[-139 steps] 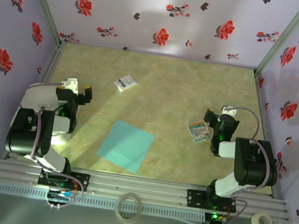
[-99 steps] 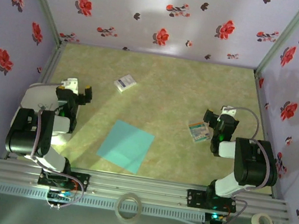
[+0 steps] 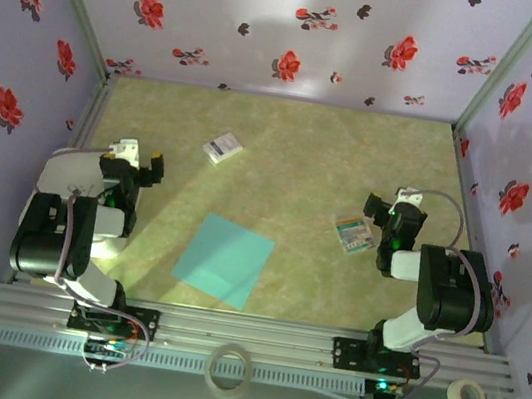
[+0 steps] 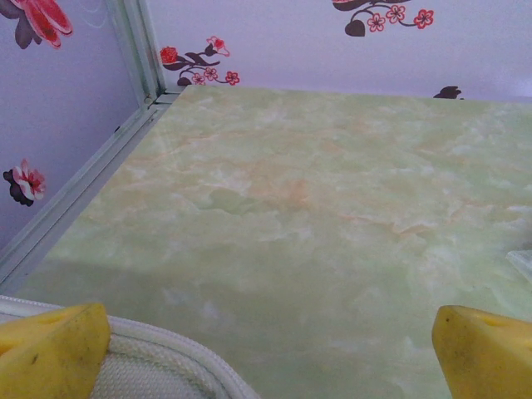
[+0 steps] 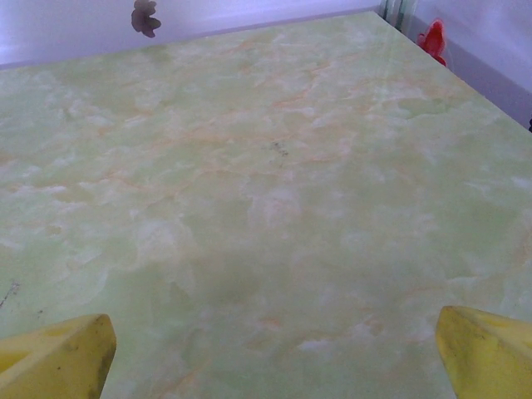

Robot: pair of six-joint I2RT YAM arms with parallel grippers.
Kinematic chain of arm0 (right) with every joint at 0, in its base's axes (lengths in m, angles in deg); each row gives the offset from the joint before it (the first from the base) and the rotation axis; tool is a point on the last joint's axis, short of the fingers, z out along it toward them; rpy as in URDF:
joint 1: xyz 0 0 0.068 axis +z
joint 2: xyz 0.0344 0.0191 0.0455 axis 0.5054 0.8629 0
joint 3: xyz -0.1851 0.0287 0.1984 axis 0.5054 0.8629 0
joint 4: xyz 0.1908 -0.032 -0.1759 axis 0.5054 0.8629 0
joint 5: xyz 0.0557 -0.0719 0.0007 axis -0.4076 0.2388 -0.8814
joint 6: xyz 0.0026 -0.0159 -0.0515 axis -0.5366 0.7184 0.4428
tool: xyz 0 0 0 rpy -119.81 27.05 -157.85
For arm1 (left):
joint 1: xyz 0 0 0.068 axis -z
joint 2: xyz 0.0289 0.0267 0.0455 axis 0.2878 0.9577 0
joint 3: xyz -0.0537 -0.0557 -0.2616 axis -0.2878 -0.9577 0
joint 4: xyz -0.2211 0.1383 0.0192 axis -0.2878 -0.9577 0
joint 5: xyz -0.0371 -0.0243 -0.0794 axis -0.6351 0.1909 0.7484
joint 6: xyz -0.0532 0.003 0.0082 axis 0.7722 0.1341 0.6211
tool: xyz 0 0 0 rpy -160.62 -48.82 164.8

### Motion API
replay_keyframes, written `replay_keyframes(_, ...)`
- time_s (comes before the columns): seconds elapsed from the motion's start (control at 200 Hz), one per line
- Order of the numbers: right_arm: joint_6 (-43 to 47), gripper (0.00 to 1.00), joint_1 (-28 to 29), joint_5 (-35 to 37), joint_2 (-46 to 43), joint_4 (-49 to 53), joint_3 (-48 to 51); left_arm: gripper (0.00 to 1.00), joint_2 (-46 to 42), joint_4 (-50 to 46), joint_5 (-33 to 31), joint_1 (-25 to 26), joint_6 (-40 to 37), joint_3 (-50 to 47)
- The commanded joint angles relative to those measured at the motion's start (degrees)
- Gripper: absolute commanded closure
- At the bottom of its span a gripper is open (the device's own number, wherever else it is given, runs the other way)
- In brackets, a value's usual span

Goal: Fold a paper plane with a square sheet of paper (pick it up from the middle)

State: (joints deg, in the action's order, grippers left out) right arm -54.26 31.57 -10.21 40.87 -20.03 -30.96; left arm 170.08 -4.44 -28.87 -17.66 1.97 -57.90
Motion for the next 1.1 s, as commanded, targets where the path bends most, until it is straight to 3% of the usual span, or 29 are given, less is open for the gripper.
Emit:
replay_keyframes(0.0, 0.36, 0.01, -0.33, -0.58, -0.38, 0.00, -0.91, 0.00, 0.23, -1.14, 0.42, -0.03, 0.38, -1.03)
replay_keyframes(0.23, 1.43, 0.01, -0.11, -2.61, -1.68, -2.50, 1.06, 0.00, -3.06, 3.29, 0.85, 0.05, 0.16, -4.21)
replay_keyframes(0.375, 2.24, 0.01, 0.10, -3.49, -3.58, -3.03, 1.90, 0.00, -9.39, -1.39, 1.46, 0.03, 0.24, -6.13)
replay_keyframes(0.445, 1.73, 0.01, 0.11, -2.88, -7.65, 3.40, 0.37, 0.00, -13.78, -7.46, 1.60, -0.01, 1.07, -5.33)
replay_keyframes(0.55, -1.91, 0.01, 0.02, -1.03, -13.07, 21.74, -6.07, 0.00, -19.42, -19.00, 1.84, -0.02, 3.40, -1.37)
replay_keyframes(0.64, -5.48, 0.01, 0.10, -0.31, -17.90, 28.59, -8.19, 0.00, -23.09, -27.75, 2.04, 0.00, 5.80, 1.66)
replay_keyframes(0.71, -13.86, 0.01, 0.11, 1.44, -21.11, 38.39, -11.84, 0.00, -26.53, -34.06, 4.03, 0.01, 6.83, 3.59)
replay_keyframes(0.78, -23.49, 0.01, 0.02, 1.59, -22.84, 49.95, -16.83, 0.00, -30.22, -37.52, 4.91, -0.02, 12.70, 4.36)
replay_keyframes(0.83, -29.19, 0.01, -0.24, -2.74, -23.28, 57.17, -20.27, 0.00, -32.16, -37.11, 6.36, 0.04, 15.70, 3.77)
replay_keyframes(0.89, -29.88, 0.01, -0.33, -11.41, -23.32, 61.01, -22.60, 0.00, -33.97, -36.88, 11.89, -0.05, 16.36, 3.42)
replay_keyframes(1.03, -33.89, 0.01, -0.13, -30.89, -23.24, 59.24, -21.48, 0.00, -33.07, -43.73, 24.83, 0.34, 23.34, 8.19)
replay_keyframes(1.095, -35.67, 0.01, 0.89, -35.53, -24.54, 56.00, -18.76, 0.00, -31.81, -45.24, 27.23, 2.51, 26.04, 9.41)
